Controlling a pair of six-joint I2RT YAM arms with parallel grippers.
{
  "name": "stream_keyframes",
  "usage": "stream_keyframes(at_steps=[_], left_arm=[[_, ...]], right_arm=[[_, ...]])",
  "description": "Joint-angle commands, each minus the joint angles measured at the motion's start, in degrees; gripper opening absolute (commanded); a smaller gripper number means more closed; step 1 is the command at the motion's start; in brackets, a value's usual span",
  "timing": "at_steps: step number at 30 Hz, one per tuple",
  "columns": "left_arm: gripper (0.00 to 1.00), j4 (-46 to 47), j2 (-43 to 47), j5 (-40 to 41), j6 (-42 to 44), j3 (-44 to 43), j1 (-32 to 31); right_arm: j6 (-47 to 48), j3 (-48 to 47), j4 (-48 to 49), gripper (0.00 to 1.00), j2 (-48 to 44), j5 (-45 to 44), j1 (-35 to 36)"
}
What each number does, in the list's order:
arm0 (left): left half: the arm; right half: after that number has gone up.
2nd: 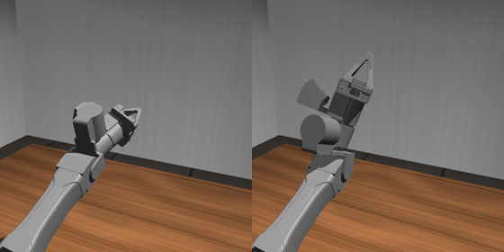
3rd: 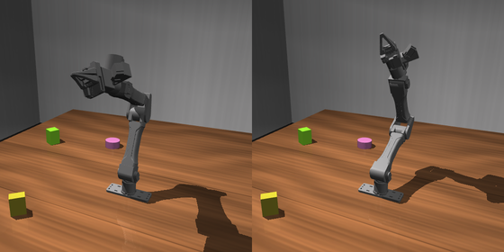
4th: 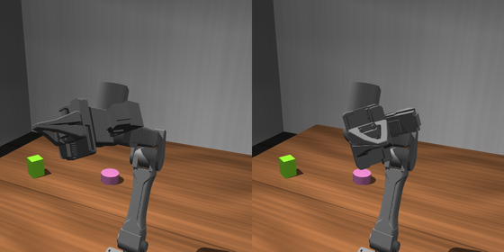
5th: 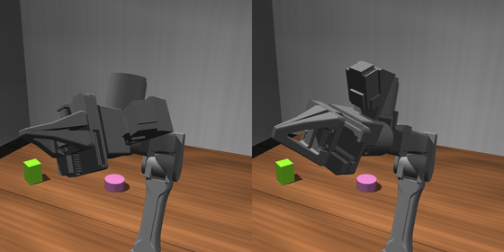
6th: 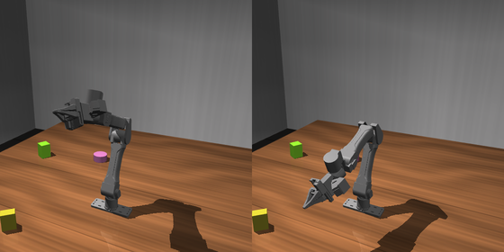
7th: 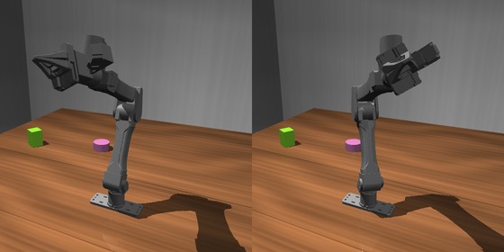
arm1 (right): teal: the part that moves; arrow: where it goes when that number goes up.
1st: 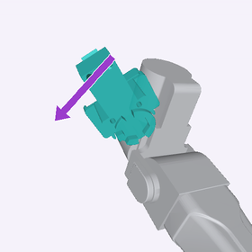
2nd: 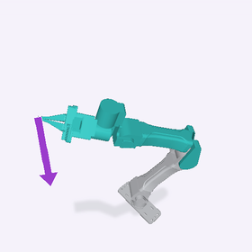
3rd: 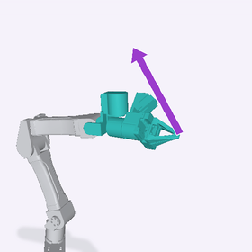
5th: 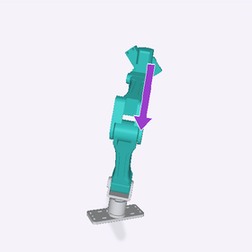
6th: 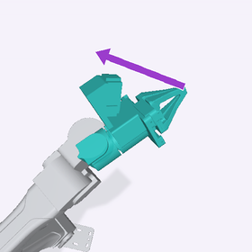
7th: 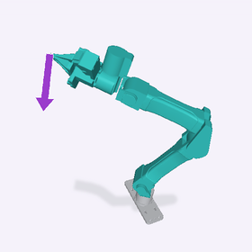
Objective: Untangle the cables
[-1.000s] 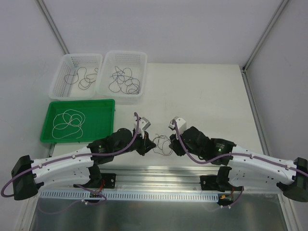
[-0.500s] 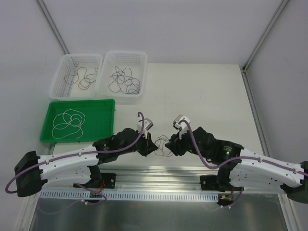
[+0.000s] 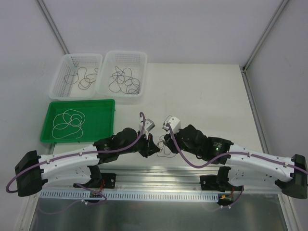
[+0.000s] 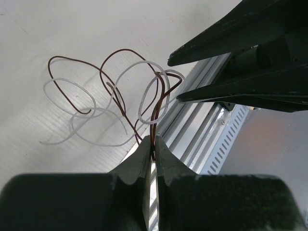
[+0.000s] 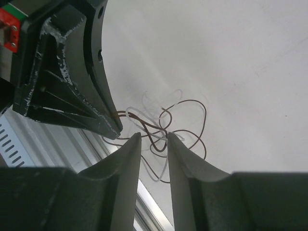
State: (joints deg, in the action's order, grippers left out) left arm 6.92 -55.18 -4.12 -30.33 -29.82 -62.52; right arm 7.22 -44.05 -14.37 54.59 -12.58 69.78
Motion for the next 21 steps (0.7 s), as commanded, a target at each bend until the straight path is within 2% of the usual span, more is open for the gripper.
stream_keyframes(at_steps=[1, 8, 16, 21], left_arm=[[0.0, 2.4, -0.3, -1.9, 0.1, -1.6, 0.6], [0.0, 2.4, 0.4, -1.7, 0.4, -1.5, 0.6], [0.0, 2.4, 1.2, -0.5, 0.0, -1.1, 0.6], [0.0, 2.4, 1.4, -0.5, 0.0, -1.0, 0.6]], right_arm=[[2.9, -3.3, 0.9, 0.31, 0.8, 0.6, -0.4], [3.1, -3.3, 0.7, 0.19, 1.8, 2.4, -0.8], [2.4, -1.7, 0.7, 0.17, 0.6, 4.8, -0.7], [2.3, -1.5, 0.7, 0.03, -0.1, 4.0, -0.7]])
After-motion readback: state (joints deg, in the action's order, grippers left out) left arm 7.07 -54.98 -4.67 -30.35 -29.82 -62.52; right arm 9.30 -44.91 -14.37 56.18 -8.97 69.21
